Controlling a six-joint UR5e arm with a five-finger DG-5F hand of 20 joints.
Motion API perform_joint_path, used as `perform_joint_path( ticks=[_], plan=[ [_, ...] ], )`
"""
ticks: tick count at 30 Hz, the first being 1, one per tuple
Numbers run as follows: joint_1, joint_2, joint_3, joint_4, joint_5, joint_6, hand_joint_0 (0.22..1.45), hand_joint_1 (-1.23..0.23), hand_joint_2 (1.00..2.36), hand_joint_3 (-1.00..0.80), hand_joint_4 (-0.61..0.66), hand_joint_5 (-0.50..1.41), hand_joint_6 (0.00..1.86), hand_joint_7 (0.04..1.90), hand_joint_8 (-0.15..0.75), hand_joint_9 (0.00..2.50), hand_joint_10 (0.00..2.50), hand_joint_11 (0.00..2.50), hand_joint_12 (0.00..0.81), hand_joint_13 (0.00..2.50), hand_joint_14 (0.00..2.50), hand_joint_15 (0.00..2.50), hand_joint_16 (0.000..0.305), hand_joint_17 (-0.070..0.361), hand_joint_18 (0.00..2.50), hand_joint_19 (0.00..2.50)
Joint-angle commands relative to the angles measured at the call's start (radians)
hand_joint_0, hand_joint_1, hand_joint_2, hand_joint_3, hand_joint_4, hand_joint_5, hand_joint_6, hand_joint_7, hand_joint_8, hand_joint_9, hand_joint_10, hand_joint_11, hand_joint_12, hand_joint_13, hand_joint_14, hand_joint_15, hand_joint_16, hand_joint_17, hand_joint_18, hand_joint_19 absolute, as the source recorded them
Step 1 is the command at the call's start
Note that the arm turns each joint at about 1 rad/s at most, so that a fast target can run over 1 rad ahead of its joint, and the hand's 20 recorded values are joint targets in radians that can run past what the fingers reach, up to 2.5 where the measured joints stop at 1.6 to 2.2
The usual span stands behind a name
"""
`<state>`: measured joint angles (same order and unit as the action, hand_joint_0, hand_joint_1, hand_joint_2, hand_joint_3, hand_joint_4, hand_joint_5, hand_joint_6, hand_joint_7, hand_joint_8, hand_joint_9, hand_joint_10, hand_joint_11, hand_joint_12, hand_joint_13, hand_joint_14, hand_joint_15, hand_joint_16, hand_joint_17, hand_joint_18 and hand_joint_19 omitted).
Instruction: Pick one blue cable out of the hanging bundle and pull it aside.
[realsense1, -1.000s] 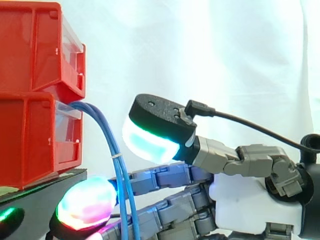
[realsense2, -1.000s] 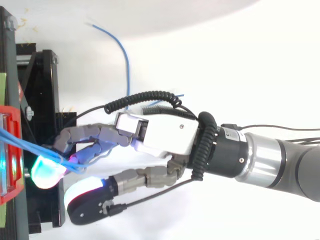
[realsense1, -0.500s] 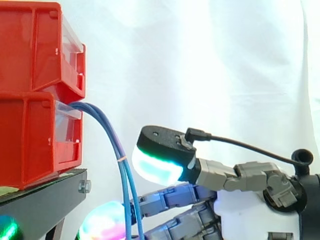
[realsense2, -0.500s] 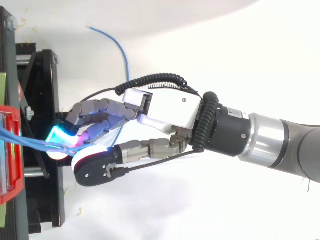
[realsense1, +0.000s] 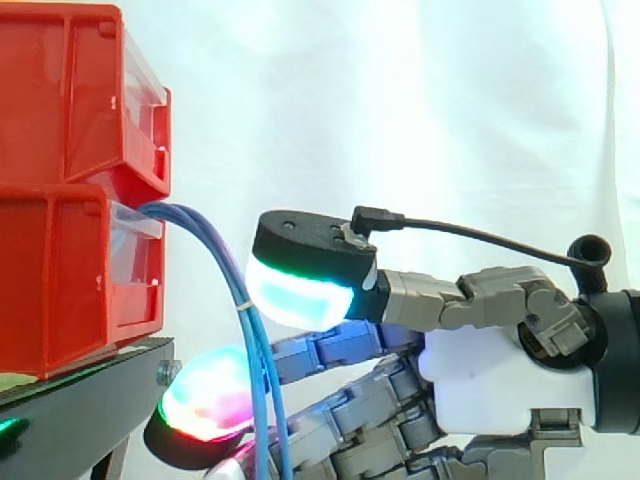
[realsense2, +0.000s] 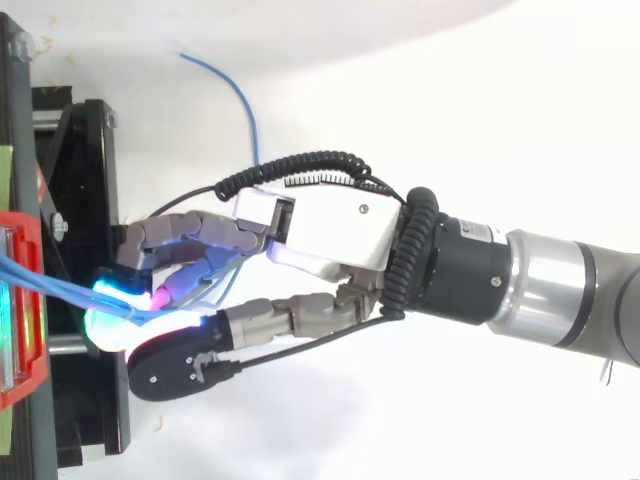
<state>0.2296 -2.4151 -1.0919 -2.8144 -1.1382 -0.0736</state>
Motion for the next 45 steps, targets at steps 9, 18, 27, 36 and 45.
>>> perform_joint_path(
  ticks=[9, 18, 27, 36, 45],
  plan=[
    [-0.007, 0.022, 0.001, -0.039, -0.002, 0.003, 0.55, -0.58, 1.01, -0.4, 0.22, -0.06, 0.5, 1.25, 0.268, 0.75, 0.01, 0.23, 0.412, 0.43, 0.01, 0.24, 0.057, 0.127, 0.31, 0.45],
    [-0.018, 0.056, 0.003, -0.088, 0.0, -0.002, 0.57, -0.62, 1.01, -0.32, 0.18, -0.09, 0.64, 1.08, 0.272, 0.77, 0.01, 0.25, 0.408, 0.45, 0.01, 0.24, 0.056, 0.125, 0.32, 0.46],
    [-0.013, 0.074, 0.003, -0.125, 0.005, -0.008, 0.59, -0.74, 1.02, -0.15, 0.15, -0.14, 0.89, 0.8, 0.291, 0.78, 0.01, 0.34, 0.432, 0.48, 0.01, 0.26, 0.059, 0.133, 0.4, 0.46],
    [-0.016, 0.106, 0.003, -0.168, 0.005, -0.009, 0.64, -0.85, 1.0, -0.5, 0.14, -0.14, 0.92, 0.78, 0.28, 0.81, 0.02, 0.4, 0.414, 0.53, 0.01, 0.29, 0.055, 0.125, 0.47, 0.48],
    [-0.021, 0.122, 0.006, -0.218, 0.002, -0.003, 0.49, -0.54, 1.0, -0.5, 0.14, -0.12, 0.89, 0.79, 0.307, 0.88, 0.01, 0.36, 0.451, 0.57, 0.01, 0.32, 0.062, 0.139, 0.49, 0.52]
  ],
)
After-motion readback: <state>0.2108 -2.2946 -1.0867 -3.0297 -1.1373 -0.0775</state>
